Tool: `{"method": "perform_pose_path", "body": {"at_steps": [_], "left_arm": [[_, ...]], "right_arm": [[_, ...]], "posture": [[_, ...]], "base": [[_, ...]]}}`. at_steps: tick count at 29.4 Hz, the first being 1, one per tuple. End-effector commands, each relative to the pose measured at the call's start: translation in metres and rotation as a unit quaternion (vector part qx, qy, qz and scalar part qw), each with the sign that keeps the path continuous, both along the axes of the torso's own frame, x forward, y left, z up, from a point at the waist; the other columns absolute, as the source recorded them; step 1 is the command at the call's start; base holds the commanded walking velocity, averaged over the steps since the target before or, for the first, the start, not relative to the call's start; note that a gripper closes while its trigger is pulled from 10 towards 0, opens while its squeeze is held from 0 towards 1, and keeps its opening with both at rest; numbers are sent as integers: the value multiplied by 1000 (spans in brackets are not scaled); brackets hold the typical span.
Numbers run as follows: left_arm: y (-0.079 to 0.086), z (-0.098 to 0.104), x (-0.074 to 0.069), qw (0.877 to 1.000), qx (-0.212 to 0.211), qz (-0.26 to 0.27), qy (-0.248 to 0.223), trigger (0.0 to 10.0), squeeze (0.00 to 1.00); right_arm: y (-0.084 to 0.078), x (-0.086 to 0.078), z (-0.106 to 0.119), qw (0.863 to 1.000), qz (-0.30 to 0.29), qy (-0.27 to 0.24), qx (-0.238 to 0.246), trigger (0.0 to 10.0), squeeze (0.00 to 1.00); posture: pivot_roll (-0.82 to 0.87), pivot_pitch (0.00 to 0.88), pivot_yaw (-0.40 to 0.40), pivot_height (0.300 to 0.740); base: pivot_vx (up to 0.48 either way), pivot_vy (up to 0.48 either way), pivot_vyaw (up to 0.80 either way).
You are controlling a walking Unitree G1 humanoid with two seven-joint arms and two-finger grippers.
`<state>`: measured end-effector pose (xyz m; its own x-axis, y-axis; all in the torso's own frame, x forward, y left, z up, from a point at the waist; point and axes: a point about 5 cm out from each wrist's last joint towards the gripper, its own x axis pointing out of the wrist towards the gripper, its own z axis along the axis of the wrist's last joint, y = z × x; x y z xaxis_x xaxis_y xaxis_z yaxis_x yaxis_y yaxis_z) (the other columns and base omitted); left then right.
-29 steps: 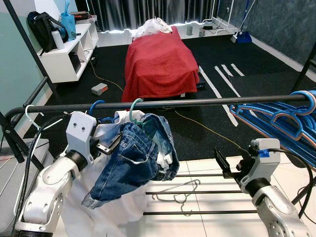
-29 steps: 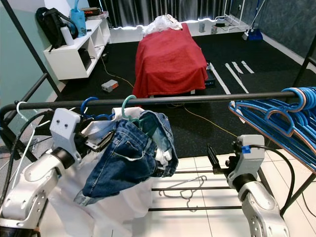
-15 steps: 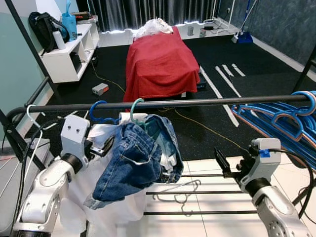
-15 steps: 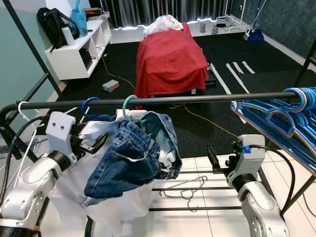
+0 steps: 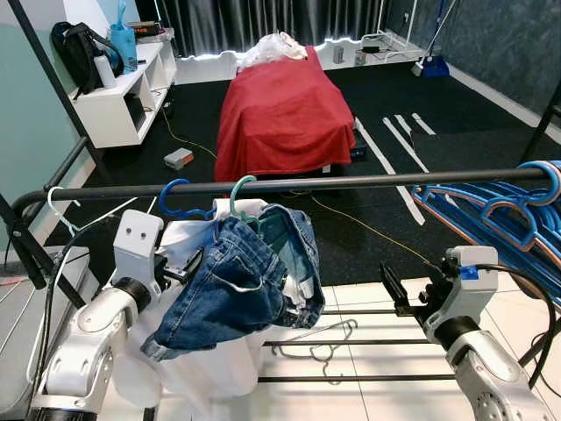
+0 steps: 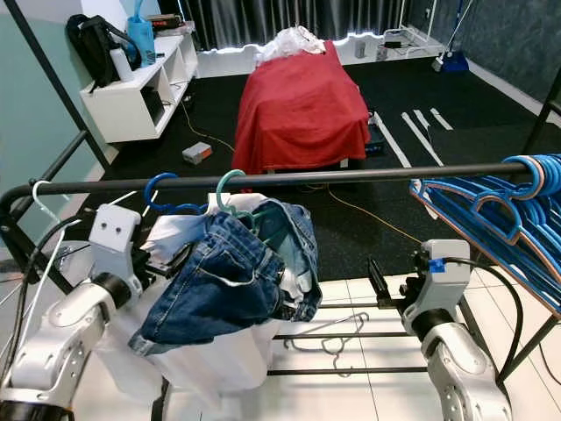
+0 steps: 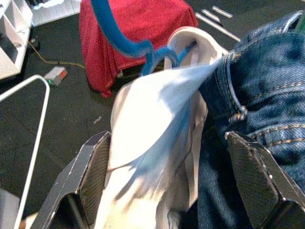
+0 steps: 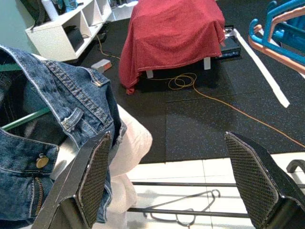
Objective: Hang hanger
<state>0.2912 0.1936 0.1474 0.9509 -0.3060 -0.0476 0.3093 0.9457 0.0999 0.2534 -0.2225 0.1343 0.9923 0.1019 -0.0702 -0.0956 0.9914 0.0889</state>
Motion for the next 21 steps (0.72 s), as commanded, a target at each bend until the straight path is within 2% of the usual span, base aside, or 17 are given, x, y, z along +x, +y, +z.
{"method": "perform_pose_path", "body": {"at_steps": [1,2,3,4,5,17,20,21], "left_arm": [[-1,-13,-1,999,12,-5,35,9059,0],[-1,-13,-1,999,12,-5,35,9059,0],[-2,-14,-1,999,13,-8,40,1882,0],[-2,-14,-1,999,13,-8,40,1882,0],[-3,-15,-1,999,15,-9,43,0,0],[-7,-18,-1,998,24,-26,58,0,0],[-7,-17,0,998,25,-26,53,0,0],[-5,-10,3,999,20,-13,35,0,0]], "right_arm": [[4,-1,1,1000,4,0,8,10000,0],[4,-1,1,1000,4,0,8,10000,0],[4,-1,1,1000,3,0,9,10000,0],[4,-1,1,1000,3,0,9,10000,0],[4,-1,1,1000,2,-1,10,10000,0],[4,-1,1,1000,1,-1,11,10000,0],[4,0,0,1000,1,-1,11,10000,0],[4,0,0,1000,1,-1,12,10000,0]], "posture": [[-157,58,71,736],[-157,58,71,736],[-157,58,73,736],[-157,58,73,736],[-157,57,73,736],[-156,54,74,736],[-155,48,73,736],[-156,45,73,736]], "base": [[0,0,0],[0,0,0],[0,0,0],[0,0,0],[0,0,0],[0,0,0],[0,0,0],[0,0,0]]}}
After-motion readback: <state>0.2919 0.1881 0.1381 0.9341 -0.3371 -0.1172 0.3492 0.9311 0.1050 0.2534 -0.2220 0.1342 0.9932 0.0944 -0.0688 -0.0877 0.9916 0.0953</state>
